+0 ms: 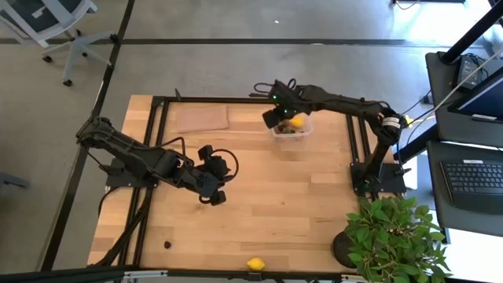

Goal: Pick and placing Produce into tupperware
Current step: Put the strawberry into the transparent bin, then put the blackberry into the transparent bin

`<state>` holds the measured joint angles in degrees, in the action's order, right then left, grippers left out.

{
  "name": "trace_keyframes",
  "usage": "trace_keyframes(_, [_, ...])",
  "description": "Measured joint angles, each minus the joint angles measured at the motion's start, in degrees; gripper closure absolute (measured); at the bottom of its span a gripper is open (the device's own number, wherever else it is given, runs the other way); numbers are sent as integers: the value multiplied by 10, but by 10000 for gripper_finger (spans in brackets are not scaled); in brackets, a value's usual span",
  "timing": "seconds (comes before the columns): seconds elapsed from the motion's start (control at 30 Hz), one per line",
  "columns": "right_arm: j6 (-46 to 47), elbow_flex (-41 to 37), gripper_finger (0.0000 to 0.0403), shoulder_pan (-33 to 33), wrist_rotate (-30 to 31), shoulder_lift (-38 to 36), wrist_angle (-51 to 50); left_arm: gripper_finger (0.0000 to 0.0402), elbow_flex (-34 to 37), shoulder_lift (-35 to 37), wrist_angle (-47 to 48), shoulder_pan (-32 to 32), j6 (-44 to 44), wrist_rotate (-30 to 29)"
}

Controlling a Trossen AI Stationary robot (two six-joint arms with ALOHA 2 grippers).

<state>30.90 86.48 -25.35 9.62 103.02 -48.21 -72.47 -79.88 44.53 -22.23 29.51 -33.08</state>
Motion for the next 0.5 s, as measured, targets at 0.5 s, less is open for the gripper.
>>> trace_keyframes(0.5, [0,-54,270,-12,0,0,-15,356,0,0,0,0,-1,0])
